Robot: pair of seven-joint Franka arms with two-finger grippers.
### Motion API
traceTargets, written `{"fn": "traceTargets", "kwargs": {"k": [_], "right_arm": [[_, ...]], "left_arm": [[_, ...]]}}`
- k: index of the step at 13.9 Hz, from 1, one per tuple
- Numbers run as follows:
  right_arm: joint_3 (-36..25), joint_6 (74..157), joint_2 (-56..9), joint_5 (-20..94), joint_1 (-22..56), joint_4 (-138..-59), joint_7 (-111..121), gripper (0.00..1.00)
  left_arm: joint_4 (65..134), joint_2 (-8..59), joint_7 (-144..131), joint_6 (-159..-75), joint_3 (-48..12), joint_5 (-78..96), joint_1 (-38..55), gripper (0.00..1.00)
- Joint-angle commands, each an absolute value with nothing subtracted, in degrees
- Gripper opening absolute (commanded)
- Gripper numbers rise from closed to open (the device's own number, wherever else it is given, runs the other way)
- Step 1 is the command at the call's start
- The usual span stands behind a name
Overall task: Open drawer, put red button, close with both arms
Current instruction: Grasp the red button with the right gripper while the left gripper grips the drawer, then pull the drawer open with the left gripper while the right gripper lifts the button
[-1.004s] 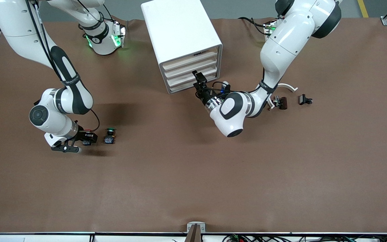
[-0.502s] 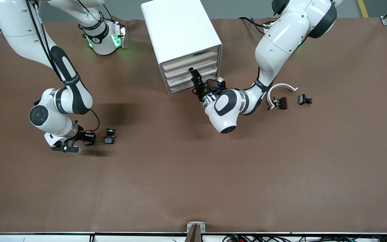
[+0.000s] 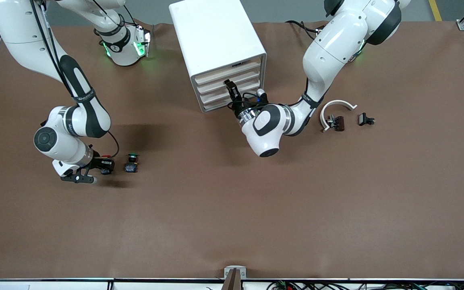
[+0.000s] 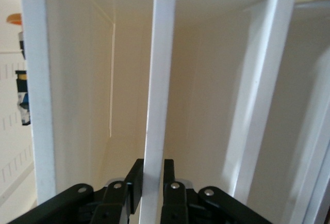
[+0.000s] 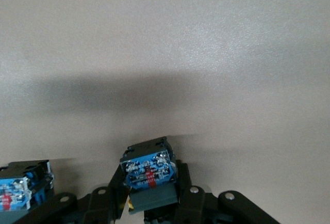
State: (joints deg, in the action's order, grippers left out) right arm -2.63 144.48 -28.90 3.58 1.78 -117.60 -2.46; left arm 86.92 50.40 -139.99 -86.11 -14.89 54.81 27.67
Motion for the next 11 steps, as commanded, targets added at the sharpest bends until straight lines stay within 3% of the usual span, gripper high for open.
{"fn": "traceTargets", "kwargs": {"k": [1, 11], "right_arm": [[-2.46, 138.71, -28.57, 3.60, 1.49, -114.00, -5.17, 0.00], [-2.20, 112.62, -19.52, 3.78, 6.32, -103.11, -28.71, 0.00]], "left_arm": [[86.40, 50.80, -141.77, -87.10, -14.59, 54.32, 27.95, 0.12], [81.65, 50.89, -136.07, -89.46, -8.35, 53.44, 24.79, 0.12]]}}
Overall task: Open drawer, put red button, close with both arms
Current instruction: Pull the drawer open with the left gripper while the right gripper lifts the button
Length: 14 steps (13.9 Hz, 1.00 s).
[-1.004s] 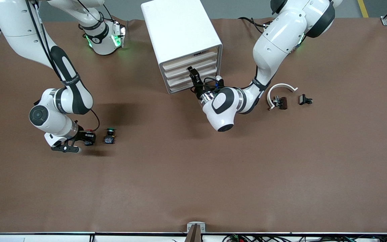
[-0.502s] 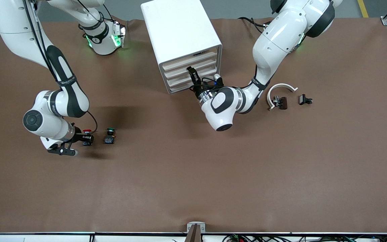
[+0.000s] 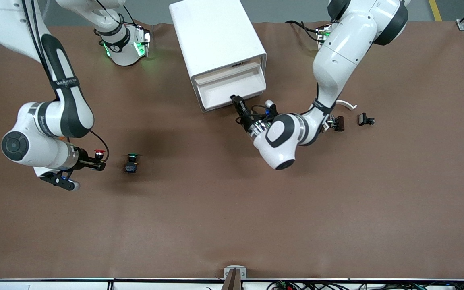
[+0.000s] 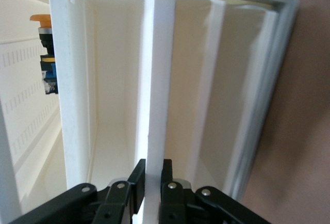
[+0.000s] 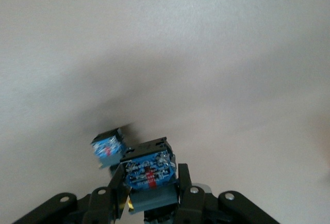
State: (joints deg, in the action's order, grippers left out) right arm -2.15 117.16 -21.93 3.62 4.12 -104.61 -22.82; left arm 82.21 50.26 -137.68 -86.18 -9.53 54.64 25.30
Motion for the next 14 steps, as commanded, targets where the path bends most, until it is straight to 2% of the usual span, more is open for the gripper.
{"fn": "traceTargets", "kwargs": {"k": [1, 6, 7, 8, 9, 14], "right_arm": [[-2.20, 110.33, -18.55, 3.78, 7.63, -102.14, -32.31, 0.00], [-2.11, 103.63, -13.37, 5.53, 15.72, -100.46, -52.35, 0.00], [-2.11, 102.58, -12.92, 5.97, 17.21, -99.76, -55.78, 0.00], [-2.11, 100.57, -12.92, 5.98, 18.88, -97.93, -59.81, 0.00], [-2.11, 98.55, -13.18, 5.98, 20.72, -95.82, -63.59, 0.00], [-2.11, 97.03, -13.45, 6.15, 30.74, -91.59, -83.36, 0.00]], "left_arm": [[81.56, 50.89, -134.92, -90.86, -8.35, 53.52, 24.44, 0.12], [79.98, 50.45, -133.25, -92.81, -8.35, 54.23, 21.54, 0.14], [79.46, 50.36, -132.55, -92.81, -8.35, 54.23, 21.19, 0.30], [79.19, 50.27, -132.37, -92.81, -8.35, 54.23, 21.01, 0.81], [78.41, 50.19, -132.45, -92.81, -8.35, 54.14, 21.09, 1.00], [76.11, 48.35, -132.45, -92.46, -8.26, 53.44, 19.70, 1.00]]}}
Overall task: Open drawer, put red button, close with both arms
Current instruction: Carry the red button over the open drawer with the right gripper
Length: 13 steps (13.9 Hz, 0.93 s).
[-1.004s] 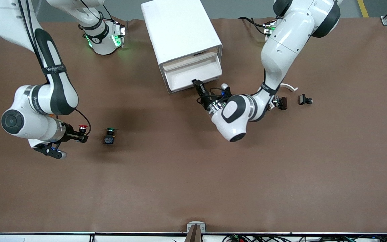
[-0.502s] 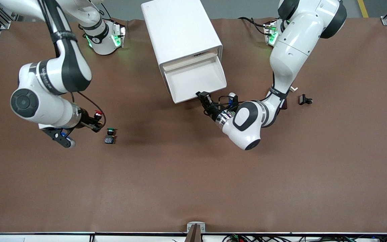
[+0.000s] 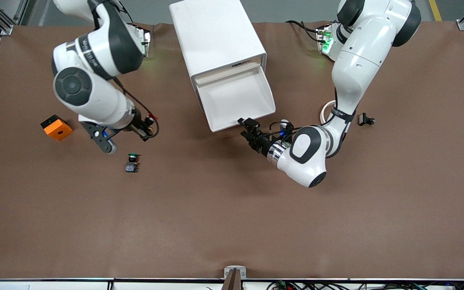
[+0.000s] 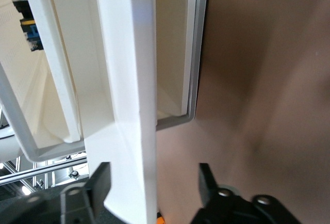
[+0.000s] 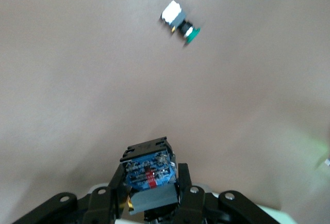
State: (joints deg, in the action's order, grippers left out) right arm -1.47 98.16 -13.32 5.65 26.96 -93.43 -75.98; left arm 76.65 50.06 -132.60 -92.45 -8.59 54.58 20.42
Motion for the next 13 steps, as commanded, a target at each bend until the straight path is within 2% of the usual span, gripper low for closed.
{"fn": "traceTargets", "kwargs": {"k": [1, 4, 8, 13], "right_arm": [[-2.11, 97.03, -13.45, 6.15, 32.85, -91.15, -87.06, 0.00], [-2.20, 97.73, -14.67, 6.15, 39.09, -89.65, -98.75, 0.00], [-2.20, 99.75, -20.29, 5.80, 45.51, -86.23, -114.93, 0.00], [-2.28, 107.65, -24.77, 5.63, 51.23, -85.78, -130.31, 0.00]], "left_arm": [[75.16, 47.73, -132.36, -92.37, -8.17, 53.44, 18.12, 1.00], [72.08, 47.29, -128.60, -91.93, -8.35, 48.89, 14.77, 1.00], [71.63, 43.25, -117.00, -92.11, -8.35, 33.34, 12.05, 1.00], [71.72, 39.13, -108.66, -93.34, -8.18, 13.84, 7.74, 1.00]]}}
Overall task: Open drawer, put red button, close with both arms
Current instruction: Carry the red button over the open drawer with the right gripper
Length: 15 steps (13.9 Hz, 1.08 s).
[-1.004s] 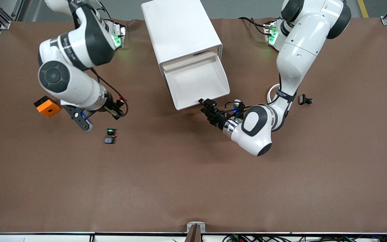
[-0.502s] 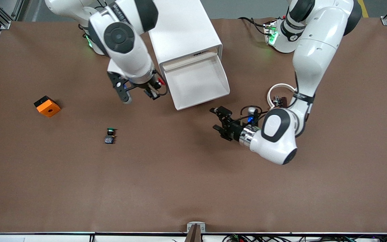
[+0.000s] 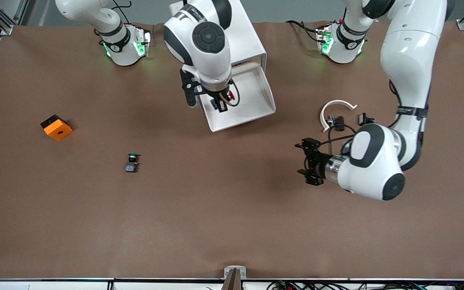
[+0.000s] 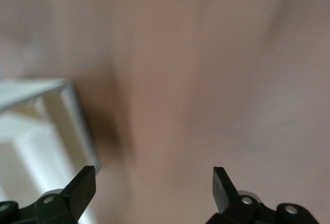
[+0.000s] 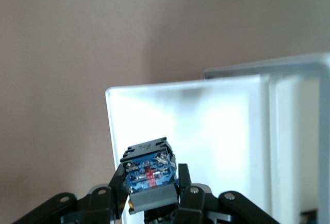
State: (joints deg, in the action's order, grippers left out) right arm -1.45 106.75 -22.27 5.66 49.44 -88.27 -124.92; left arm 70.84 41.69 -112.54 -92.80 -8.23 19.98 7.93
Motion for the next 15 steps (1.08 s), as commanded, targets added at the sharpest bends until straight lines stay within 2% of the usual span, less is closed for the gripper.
{"fn": "traceTargets", "kwargs": {"k": [1, 6, 9, 11, 15], "right_arm": [[-2.29, 109.58, -26.09, 5.36, 52.81, -85.43, -132.43, 0.00], [-2.37, 114.52, -31.19, 5.01, 55.89, -84.64, -140.35, 0.00], [-2.46, 114.61, -35.58, 4.83, 57.13, -81.13, -143.78, 0.00], [-2.55, 114.70, -36.21, 4.92, 57.22, -80.95, -144.05, 0.00], [-2.46, 114.70, -36.21, 5.01, 57.22, -80.86, -144.14, 0.00]], "left_arm": [[71.89, 36.85, -105.76, -93.25, -8.52, 9.62, 8.17, 1.00], [72.42, 31.48, -81.47, -93.08, -8.88, 2.65, 7.91, 1.00], [72.86, 30.50, -60.52, -93.16, -9.31, 1.93, 7.91, 1.00], [74.17, 29.80, -54.25, -93.69, -9.58, 1.67, 8.17, 1.00], [78.82, 28.74, -51.86, -100.87, -12.39, 1.58, 8.44, 1.00]]}}
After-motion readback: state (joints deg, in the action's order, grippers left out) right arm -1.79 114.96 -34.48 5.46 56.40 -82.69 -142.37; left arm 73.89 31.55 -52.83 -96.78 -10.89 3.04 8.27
